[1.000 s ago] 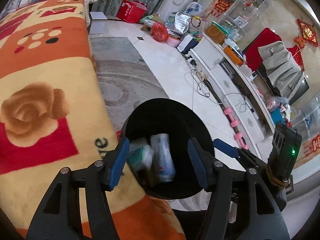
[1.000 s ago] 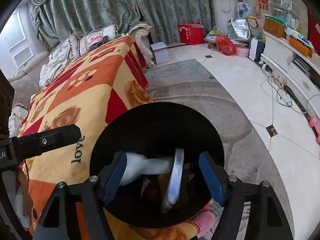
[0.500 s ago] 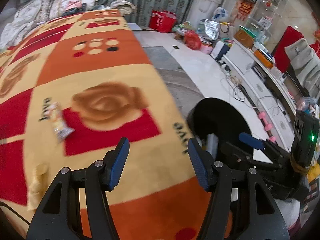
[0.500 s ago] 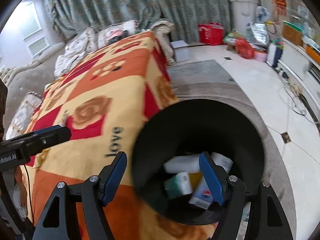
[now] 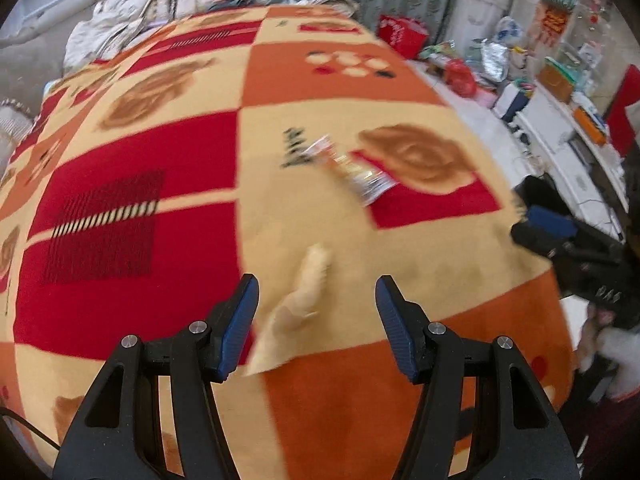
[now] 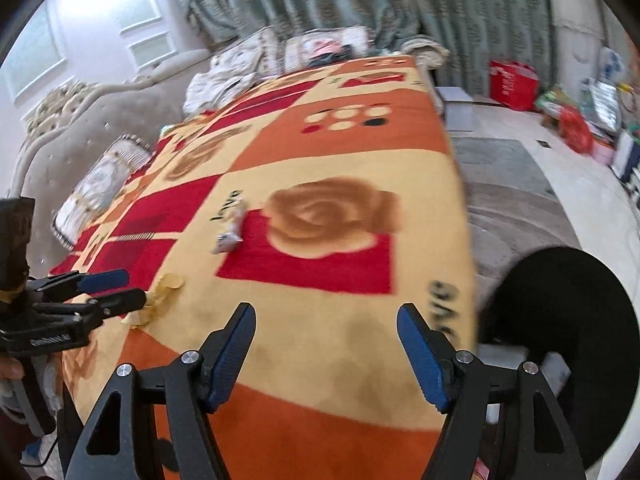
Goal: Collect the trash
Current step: 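Move both grippers back over the crumpled tissue and orange wrapper, then grasp the crumpled beige tissue with the left gripper while the right gripper grasps the orange snack wrapper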
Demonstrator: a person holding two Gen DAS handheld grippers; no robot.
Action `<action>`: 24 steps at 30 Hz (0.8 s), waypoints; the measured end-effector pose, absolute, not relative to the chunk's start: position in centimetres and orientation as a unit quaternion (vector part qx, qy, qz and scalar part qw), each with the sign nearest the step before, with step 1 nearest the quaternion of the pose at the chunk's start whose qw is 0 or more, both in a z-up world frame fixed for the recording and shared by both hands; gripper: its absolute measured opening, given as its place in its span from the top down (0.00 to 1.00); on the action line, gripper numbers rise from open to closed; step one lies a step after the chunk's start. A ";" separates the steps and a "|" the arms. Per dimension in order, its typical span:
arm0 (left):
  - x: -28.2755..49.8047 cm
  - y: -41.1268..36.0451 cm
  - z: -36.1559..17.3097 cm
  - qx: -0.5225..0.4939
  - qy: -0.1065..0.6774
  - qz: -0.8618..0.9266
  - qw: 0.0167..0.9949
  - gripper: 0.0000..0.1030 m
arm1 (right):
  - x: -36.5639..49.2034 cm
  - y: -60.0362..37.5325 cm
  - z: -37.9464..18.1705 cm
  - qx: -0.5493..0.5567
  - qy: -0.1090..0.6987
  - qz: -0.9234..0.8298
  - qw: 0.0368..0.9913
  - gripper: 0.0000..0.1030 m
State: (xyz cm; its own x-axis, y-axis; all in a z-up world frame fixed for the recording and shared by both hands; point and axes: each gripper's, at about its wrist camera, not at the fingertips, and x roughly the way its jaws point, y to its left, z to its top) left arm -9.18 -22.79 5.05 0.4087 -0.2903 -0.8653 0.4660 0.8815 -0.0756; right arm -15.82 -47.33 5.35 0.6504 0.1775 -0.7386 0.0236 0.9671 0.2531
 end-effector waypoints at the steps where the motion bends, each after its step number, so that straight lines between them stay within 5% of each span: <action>1: -8.9 -22.5 4.4 0.091 0.499 -0.225 0.832 0.42 | -15.4 -46.9 5.4 0.118 0.417 0.047 0.900 0.32; 6: -7.7 -22.5 2.2 0.084 0.517 -0.226 0.821 0.43 | -12.6 -44.4 5.3 0.102 0.419 0.076 0.899 0.35; 9: -7.0 -22.4 2.4 0.073 0.507 -0.230 0.827 0.81 | -10.3 -42.8 5.2 0.086 0.419 0.090 0.899 0.42; 10: -6.8 -22.3 2.5 0.071 0.509 -0.228 0.827 0.85 | -9.1 -42.0 5.1 0.080 0.419 0.098 0.899 0.45; 24: -6.0 -18.9 4.3 0.002 0.498 -0.220 0.839 0.87 | -3.1 -37.8 2.4 -0.004 0.447 0.106 0.888 0.83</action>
